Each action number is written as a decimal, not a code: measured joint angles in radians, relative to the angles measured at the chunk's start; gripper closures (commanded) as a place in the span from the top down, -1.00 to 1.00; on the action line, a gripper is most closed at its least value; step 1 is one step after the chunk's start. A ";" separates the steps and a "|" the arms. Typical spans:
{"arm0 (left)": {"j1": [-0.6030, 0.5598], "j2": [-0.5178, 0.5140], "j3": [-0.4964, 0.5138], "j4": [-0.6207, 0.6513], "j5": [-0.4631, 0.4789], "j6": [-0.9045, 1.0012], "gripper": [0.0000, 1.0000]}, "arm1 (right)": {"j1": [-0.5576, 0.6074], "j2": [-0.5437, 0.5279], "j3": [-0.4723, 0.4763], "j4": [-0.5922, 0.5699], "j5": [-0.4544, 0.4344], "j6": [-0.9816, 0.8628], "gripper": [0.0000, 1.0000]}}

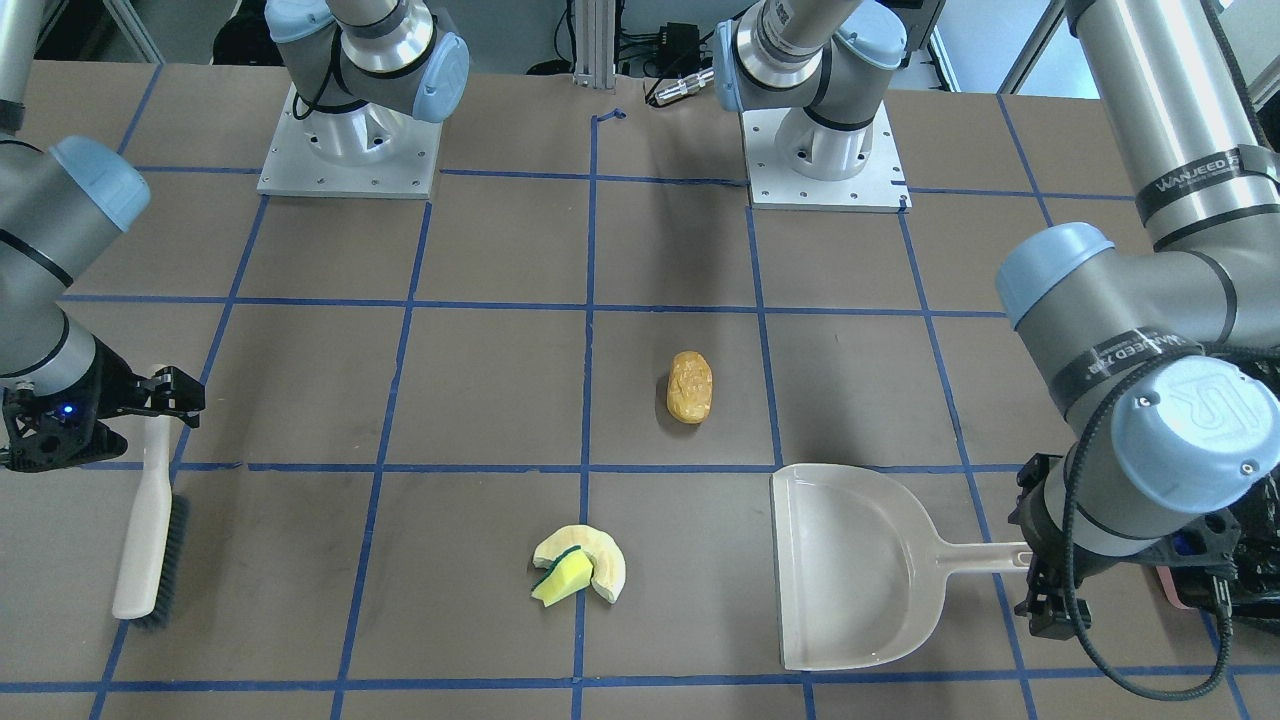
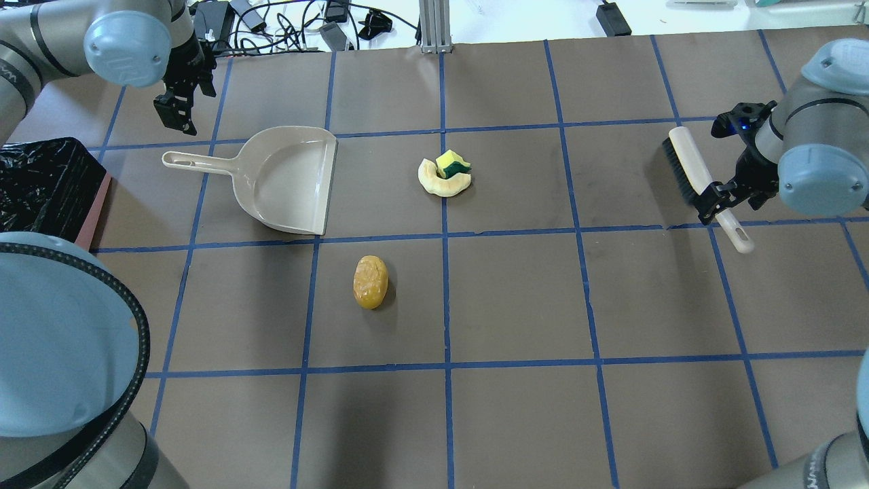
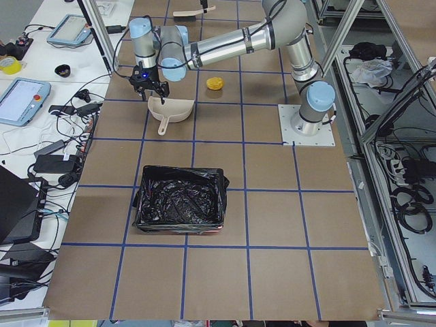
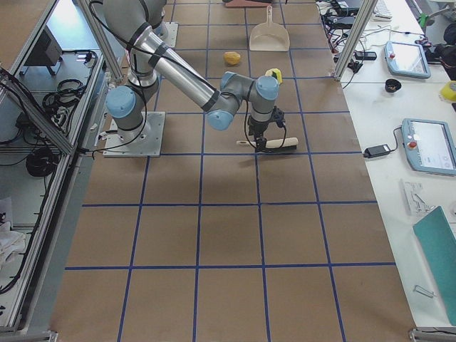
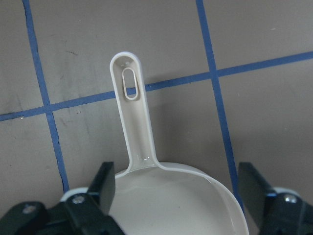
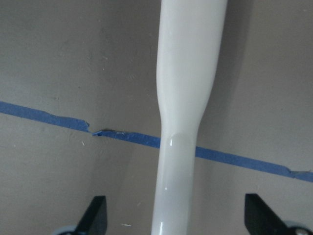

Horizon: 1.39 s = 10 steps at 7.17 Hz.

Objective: Sweep and dump trash into bin
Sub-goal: 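Lift the dustpan with the left gripper while the right gripper lifts the brush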

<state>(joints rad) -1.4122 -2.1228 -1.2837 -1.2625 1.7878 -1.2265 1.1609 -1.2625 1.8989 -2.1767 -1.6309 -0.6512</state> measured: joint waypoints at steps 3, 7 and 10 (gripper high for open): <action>0.021 -0.044 -0.008 -0.007 0.011 -0.074 0.72 | -0.012 -0.011 0.021 -0.011 -0.034 0.011 0.75; 0.024 -0.062 -0.015 -0.045 0.012 -0.177 0.70 | -0.016 -0.013 0.061 -0.011 -0.044 0.054 0.40; 0.028 -0.074 -0.052 -0.036 0.025 -0.193 0.69 | -0.016 -0.027 0.067 -0.015 -0.041 0.090 0.24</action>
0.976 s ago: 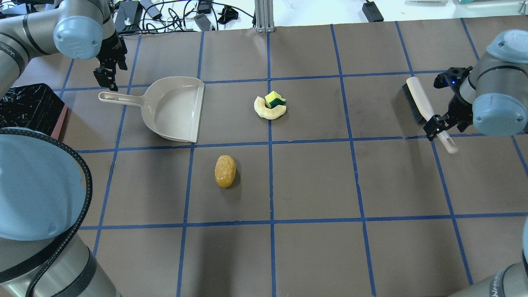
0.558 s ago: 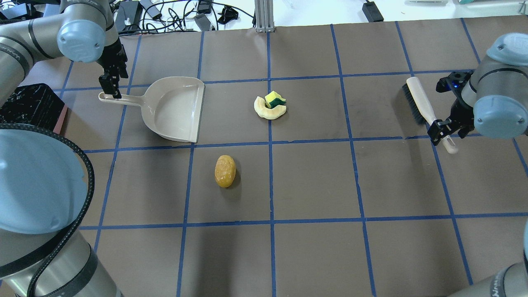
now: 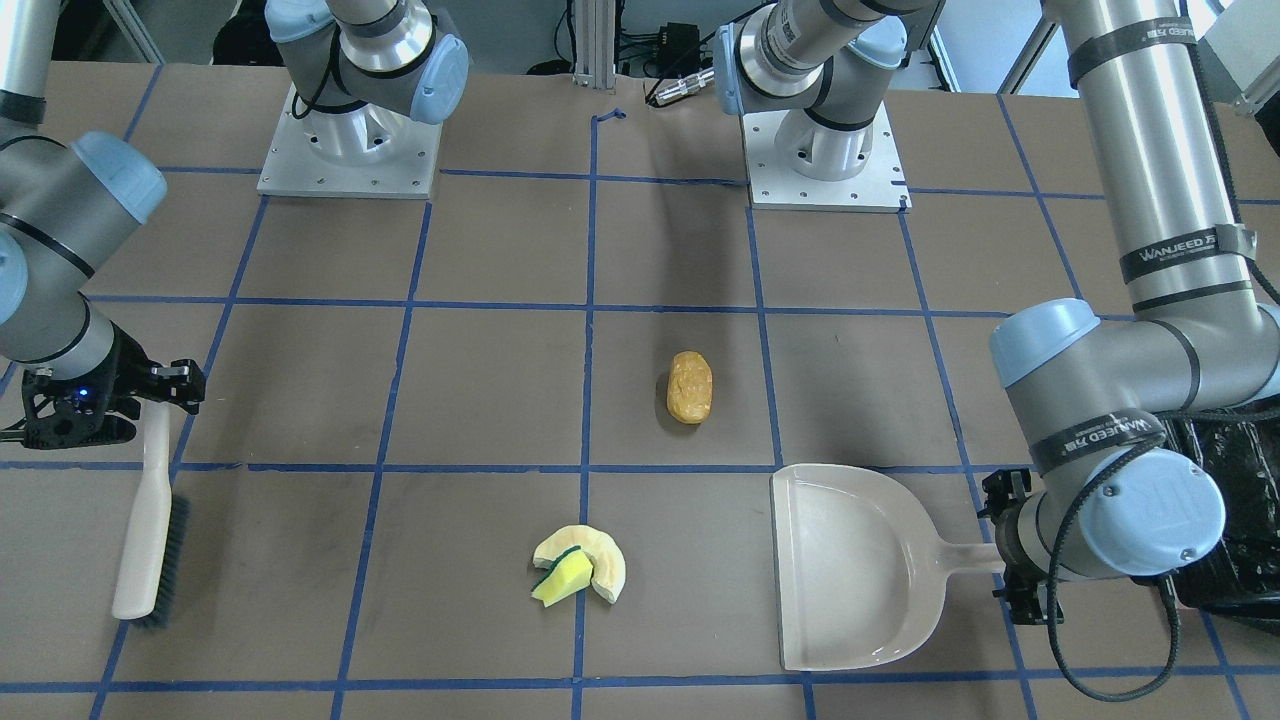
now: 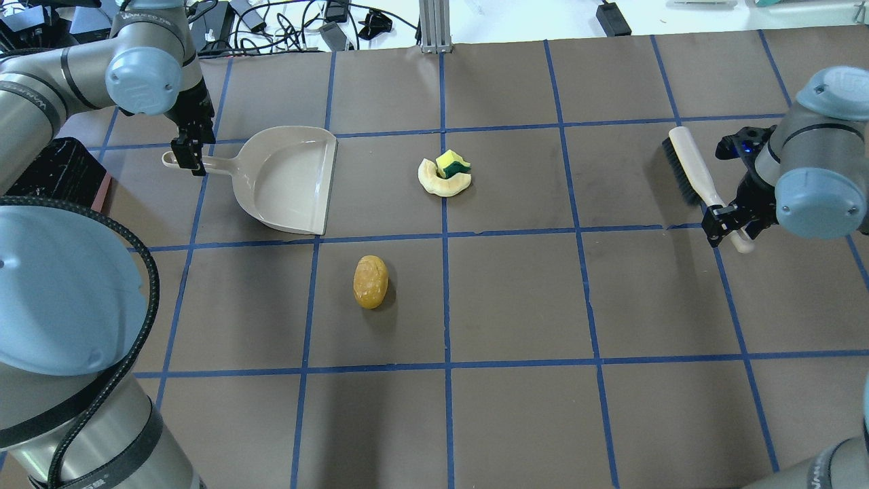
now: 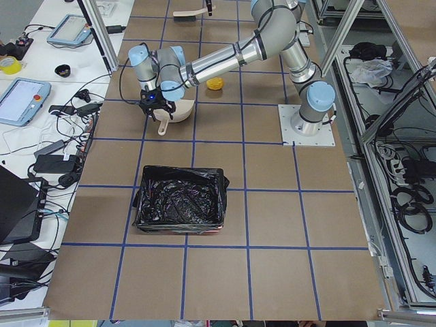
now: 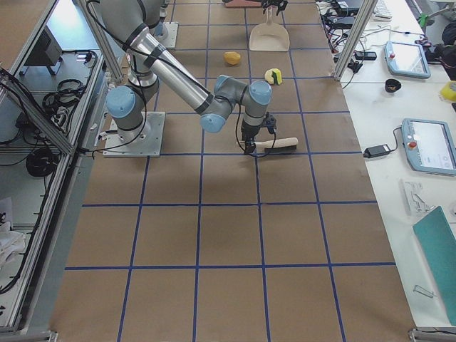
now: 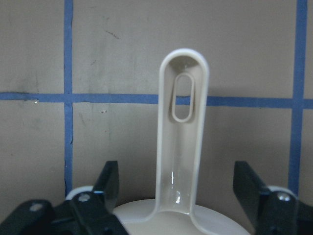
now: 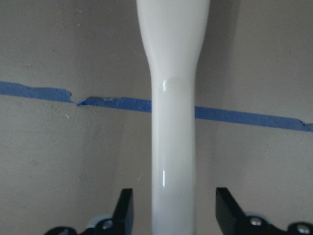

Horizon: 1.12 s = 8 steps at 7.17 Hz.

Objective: Sweep and dump trash into bin
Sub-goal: 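Lift the dustpan with the left gripper while the right gripper lifts the brush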

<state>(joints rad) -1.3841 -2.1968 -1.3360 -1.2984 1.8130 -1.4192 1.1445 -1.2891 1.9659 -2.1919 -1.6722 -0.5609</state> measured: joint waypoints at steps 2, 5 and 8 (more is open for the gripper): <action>0.010 0.000 -0.034 0.042 0.015 0.002 0.08 | 0.001 -0.015 -0.001 0.000 0.004 0.003 0.23; 0.013 -0.001 -0.051 0.096 0.005 -0.002 -1.00 | 0.001 -0.020 0.000 0.001 0.007 0.002 0.03; 0.013 -0.001 -0.038 0.123 -0.033 -0.017 -1.00 | 0.002 -0.015 0.001 0.002 0.008 0.003 -0.41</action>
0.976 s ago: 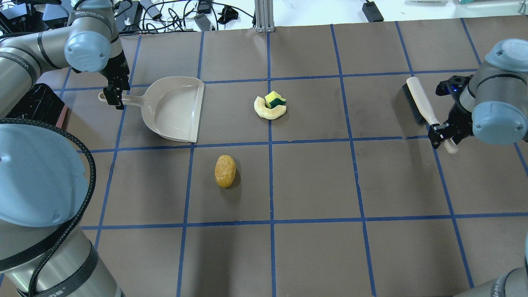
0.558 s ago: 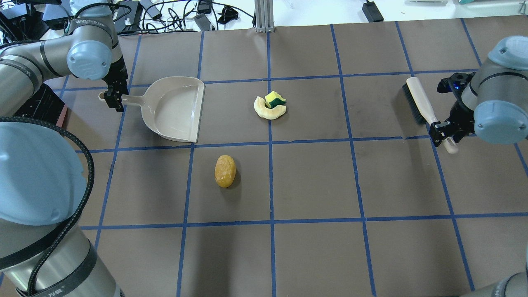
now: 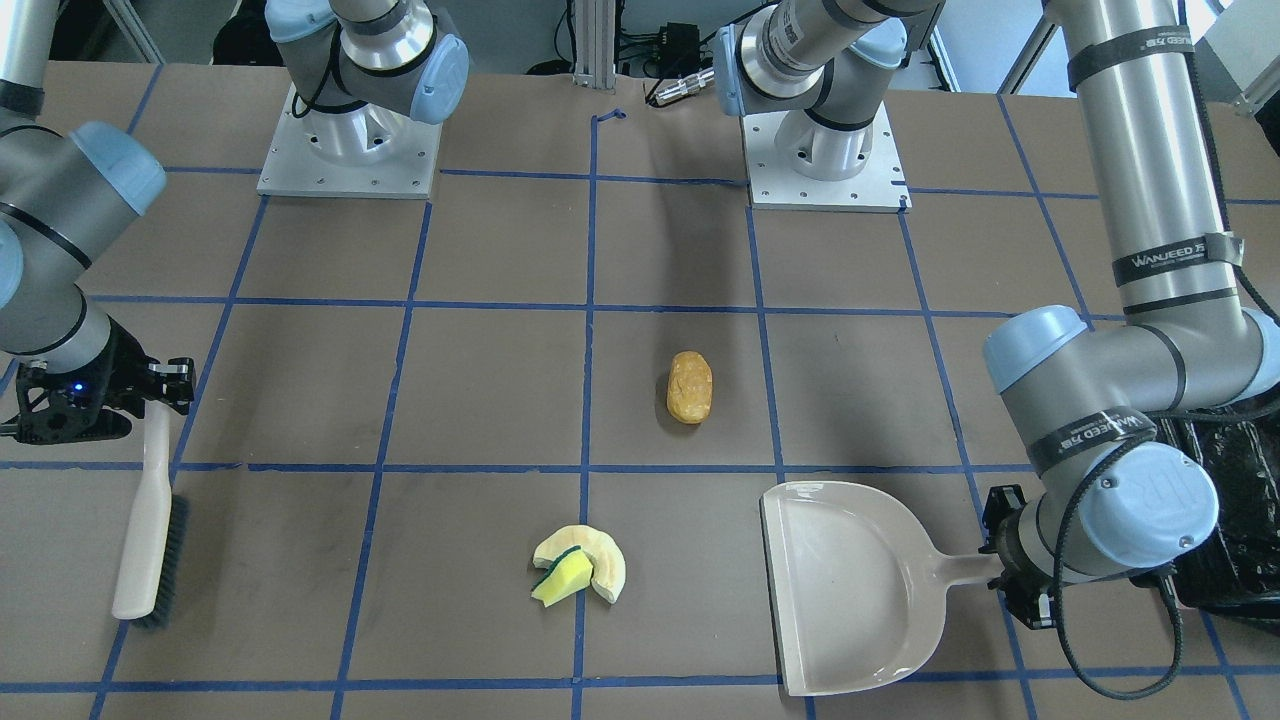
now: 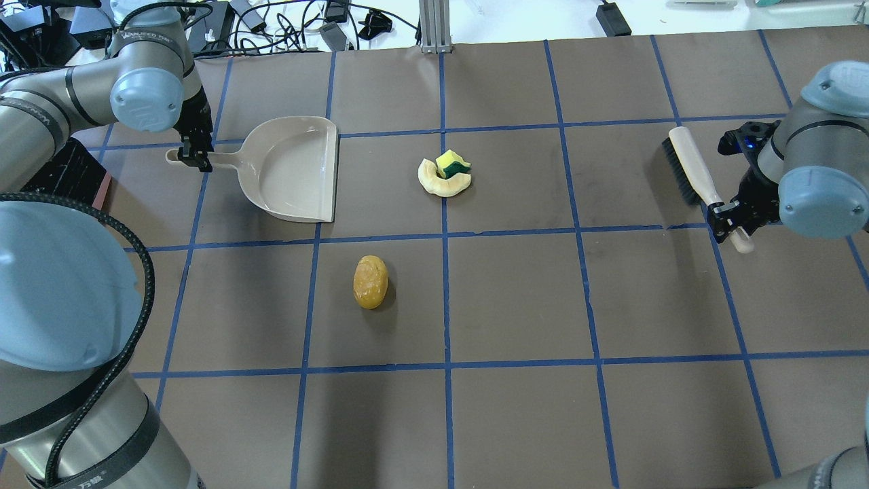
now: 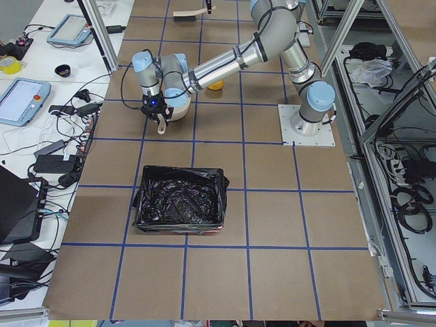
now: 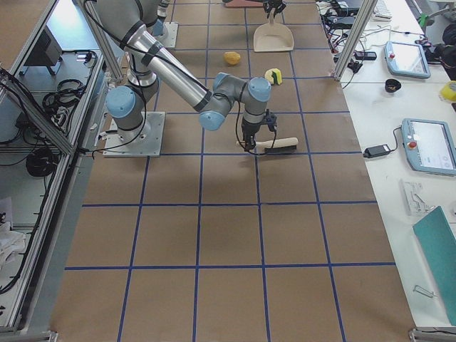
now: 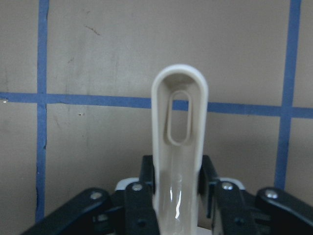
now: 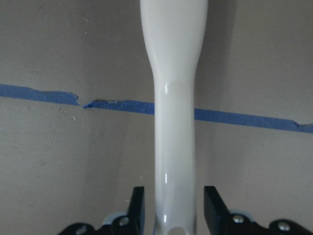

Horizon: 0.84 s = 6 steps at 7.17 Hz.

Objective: Sweep and dump trash into bin
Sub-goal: 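Lift the dustpan with the left gripper while the right gripper lifts the brush, then move the brush with the right gripper toward the sponge beside the dustpan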

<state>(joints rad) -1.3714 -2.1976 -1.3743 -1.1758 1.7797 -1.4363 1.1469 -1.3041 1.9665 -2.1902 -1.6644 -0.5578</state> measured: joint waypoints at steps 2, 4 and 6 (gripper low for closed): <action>0.000 -0.004 0.038 0.000 -0.001 -0.043 -1.00 | 0.000 -0.001 0.000 0.000 0.000 0.000 -0.62; -0.009 -0.012 0.108 -0.090 0.008 -0.080 -1.00 | 0.001 -0.007 0.000 0.000 0.000 0.001 -0.87; -0.050 -0.030 0.175 -0.173 0.018 -0.118 -1.00 | 0.006 -0.019 -0.001 0.000 0.000 0.014 -0.85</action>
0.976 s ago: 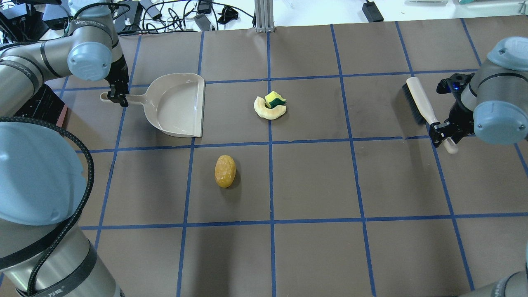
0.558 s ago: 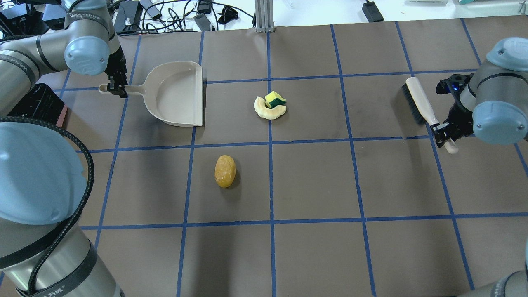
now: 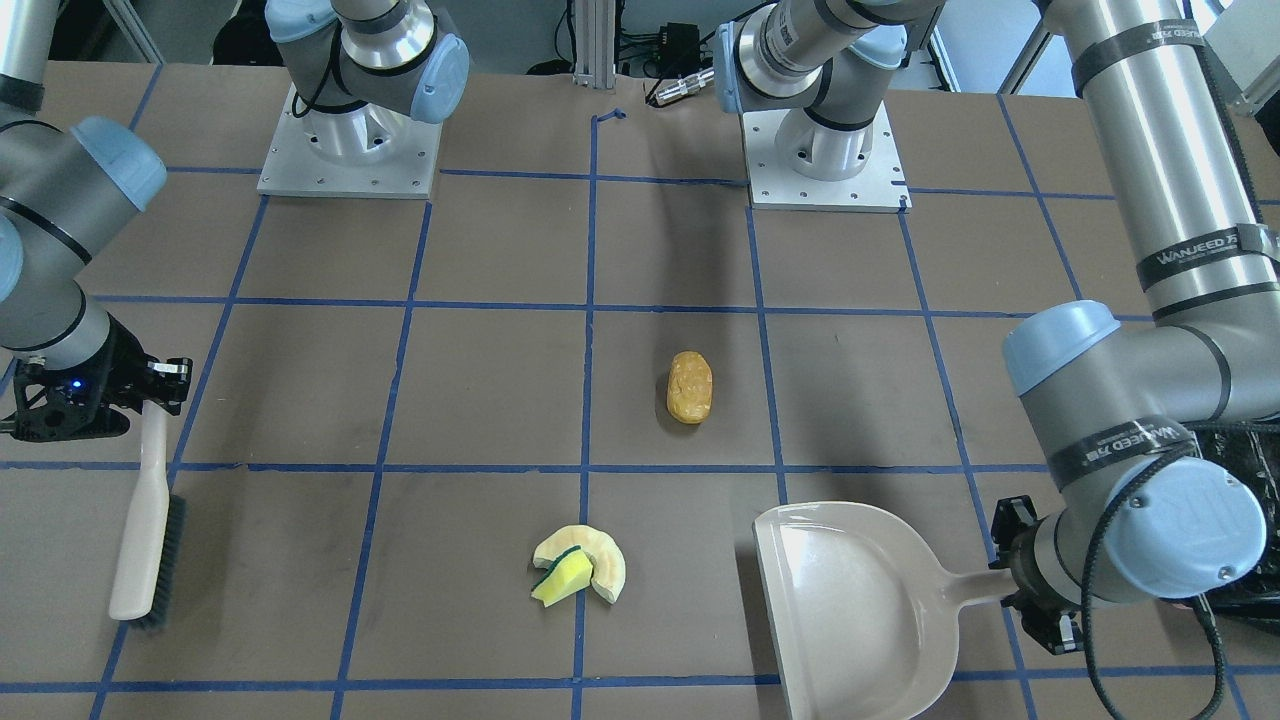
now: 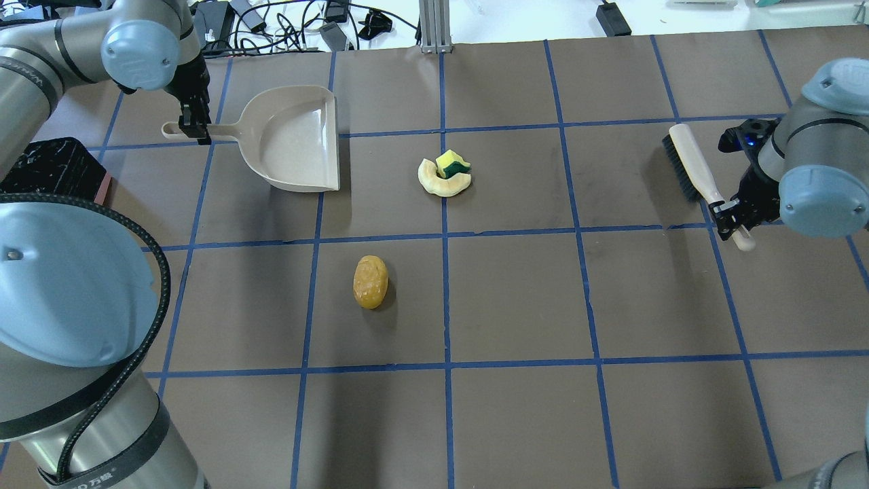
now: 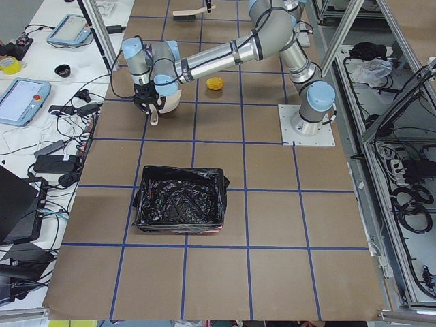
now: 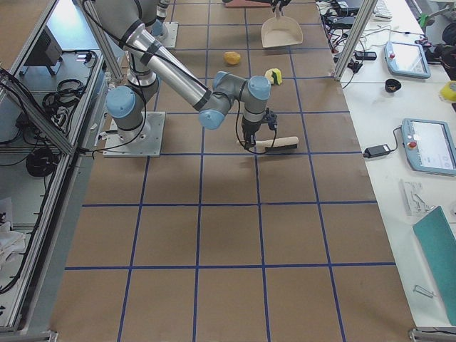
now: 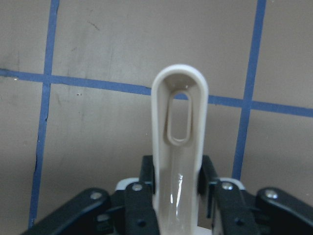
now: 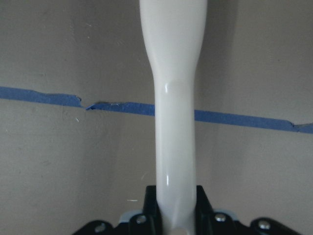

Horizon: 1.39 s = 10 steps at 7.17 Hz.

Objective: Sweep and dump trash into bin
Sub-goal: 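Move the brush with the right gripper toward the sponge beside the dustpan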

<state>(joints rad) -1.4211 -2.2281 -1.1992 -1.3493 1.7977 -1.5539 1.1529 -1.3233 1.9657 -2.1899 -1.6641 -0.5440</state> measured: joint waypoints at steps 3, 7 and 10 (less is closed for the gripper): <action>-0.095 -0.037 0.024 -0.016 0.025 -0.032 -1.00 | 0.076 -0.028 -0.019 0.012 0.011 0.115 -0.83; -0.181 -0.074 0.033 -0.018 0.047 -0.100 -1.00 | 0.275 -0.025 -0.055 0.117 0.067 0.418 -0.91; -0.224 -0.060 0.011 -0.066 0.054 -0.129 -1.00 | 0.415 0.023 -0.106 0.124 0.117 0.626 -1.00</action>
<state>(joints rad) -1.6454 -2.2881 -1.1882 -1.4155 1.8516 -1.6829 1.5674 -1.3008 1.8594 -2.0656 -1.5475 0.0825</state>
